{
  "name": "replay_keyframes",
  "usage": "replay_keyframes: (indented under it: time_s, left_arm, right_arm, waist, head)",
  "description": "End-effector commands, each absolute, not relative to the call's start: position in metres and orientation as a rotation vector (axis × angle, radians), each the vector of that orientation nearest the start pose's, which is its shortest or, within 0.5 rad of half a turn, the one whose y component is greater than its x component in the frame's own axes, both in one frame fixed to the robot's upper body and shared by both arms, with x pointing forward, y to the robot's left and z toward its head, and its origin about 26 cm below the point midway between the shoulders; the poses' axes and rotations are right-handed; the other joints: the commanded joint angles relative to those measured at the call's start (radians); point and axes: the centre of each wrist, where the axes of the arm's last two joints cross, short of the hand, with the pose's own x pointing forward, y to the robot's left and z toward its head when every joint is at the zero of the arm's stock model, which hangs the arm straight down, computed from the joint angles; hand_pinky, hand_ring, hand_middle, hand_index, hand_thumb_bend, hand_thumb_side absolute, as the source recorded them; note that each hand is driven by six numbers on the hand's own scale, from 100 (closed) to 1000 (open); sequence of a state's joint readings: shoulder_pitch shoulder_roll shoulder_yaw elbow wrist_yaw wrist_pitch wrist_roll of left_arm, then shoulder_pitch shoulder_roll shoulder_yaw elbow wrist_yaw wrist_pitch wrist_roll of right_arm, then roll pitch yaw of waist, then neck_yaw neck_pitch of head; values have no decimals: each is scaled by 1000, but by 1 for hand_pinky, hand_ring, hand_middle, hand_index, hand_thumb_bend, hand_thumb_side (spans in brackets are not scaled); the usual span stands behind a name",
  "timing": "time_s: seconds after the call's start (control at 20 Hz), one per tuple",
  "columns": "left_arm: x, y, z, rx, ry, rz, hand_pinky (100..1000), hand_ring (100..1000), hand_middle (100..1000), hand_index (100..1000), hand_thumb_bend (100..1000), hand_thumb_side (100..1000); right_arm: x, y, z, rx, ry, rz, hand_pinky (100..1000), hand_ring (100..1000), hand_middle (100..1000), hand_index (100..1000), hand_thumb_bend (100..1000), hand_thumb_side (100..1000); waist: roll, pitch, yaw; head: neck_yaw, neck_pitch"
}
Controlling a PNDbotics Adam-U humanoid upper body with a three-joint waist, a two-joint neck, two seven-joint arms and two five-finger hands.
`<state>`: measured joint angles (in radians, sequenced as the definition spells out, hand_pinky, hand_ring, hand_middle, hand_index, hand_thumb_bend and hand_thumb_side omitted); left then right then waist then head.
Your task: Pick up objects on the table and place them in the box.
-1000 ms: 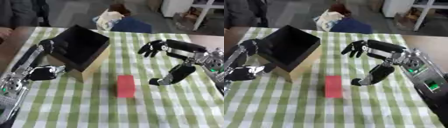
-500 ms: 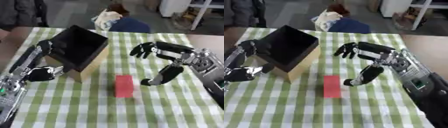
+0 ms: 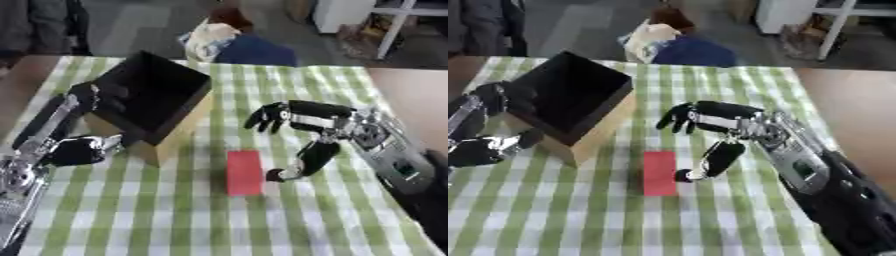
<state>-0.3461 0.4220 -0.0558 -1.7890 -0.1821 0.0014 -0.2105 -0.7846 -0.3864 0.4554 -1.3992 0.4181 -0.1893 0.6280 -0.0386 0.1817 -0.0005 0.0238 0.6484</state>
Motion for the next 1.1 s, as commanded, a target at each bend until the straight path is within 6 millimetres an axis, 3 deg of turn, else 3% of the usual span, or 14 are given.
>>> replay_keyframes:
  time_s: [0.05, 0.6, 0.85, 1.1]
  left_arm:
    - [334, 273, 182, 300, -2018, -813, 757, 663, 701, 771, 691, 493]
    - [334, 273, 181, 296, -2015, -817, 757, 664, 701, 771, 689, 494]
    - [334, 272, 181, 293, -2013, -819, 757, 664, 702, 771, 688, 495]
    - [334, 273, 181, 296, -2013, -816, 756, 666, 702, 771, 687, 495]
  right_arm:
    - [414, -158, 190, -207, -1676, 1839, 752, 828, 885, 908, 486, 251]
    - [423, -157, 180, -285, -1628, 1847, 781, 861, 910, 923, 479, 262]
    - [421, -152, 185, -281, -1626, 1877, 778, 858, 905, 923, 471, 263]
    - [414, -152, 202, -282, -1654, 1897, 775, 856, 903, 923, 471, 261]
  waist:
    - [5, -18, 1]
    - [6, -21, 3]
    - [6, -22, 3]
    - [4, -24, 0]
  head:
    - [-5, -12]
    - [-11, -12]
    - [-12, -11]
    - [-9, -13]
